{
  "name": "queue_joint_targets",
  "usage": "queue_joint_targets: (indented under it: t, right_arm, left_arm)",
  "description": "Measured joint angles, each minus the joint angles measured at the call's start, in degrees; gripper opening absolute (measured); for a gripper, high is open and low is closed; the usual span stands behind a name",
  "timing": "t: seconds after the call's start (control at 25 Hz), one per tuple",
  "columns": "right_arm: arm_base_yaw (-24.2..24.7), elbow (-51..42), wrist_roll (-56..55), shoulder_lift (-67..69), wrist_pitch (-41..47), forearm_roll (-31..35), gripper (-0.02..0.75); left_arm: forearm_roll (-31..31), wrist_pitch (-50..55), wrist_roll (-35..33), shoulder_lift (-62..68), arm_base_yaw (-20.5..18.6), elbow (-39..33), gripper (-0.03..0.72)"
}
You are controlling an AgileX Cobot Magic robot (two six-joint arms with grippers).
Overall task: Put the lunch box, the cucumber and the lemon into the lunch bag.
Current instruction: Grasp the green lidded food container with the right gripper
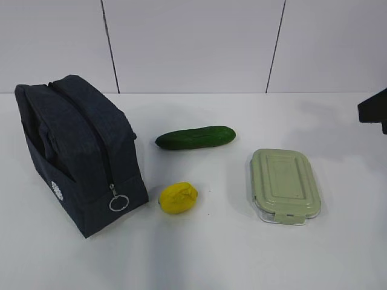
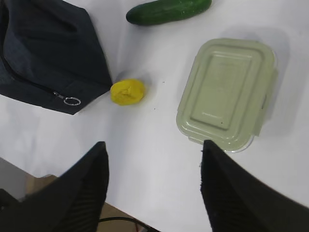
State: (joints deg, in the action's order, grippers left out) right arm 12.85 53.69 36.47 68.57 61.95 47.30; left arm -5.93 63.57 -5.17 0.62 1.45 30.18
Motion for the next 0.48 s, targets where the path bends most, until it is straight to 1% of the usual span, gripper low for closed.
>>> queue_joint_targets:
  t: [0.12, 0.2, 0.24, 0.48]
  right_arm:
    - [4.19, 0.0, 7.02, 4.95, 4.91, 5.99, 0.463]
    - [5.15, 0.16, 11.5, 8.56, 6.27, 10.05, 0.463]
    - [5.37, 0.37, 12.36, 10.65, 6.36, 10.83, 0.463]
    - [5.49, 0.38, 16.36, 19.41, 6.36, 10.86, 0.463]
  left_arm:
    - [0.0, 0.0, 0.0, 0.0, 0.0, 0.0, 0.235]
    - [0.0, 0.0, 0.0, 0.0, 0.0, 0.0, 0.235]
    - [0.0, 0.0, 0.0, 0.0, 0.0, 0.0, 0.235]
    - [0.0, 0.0, 0.0, 0.0, 0.0, 0.0, 0.235]
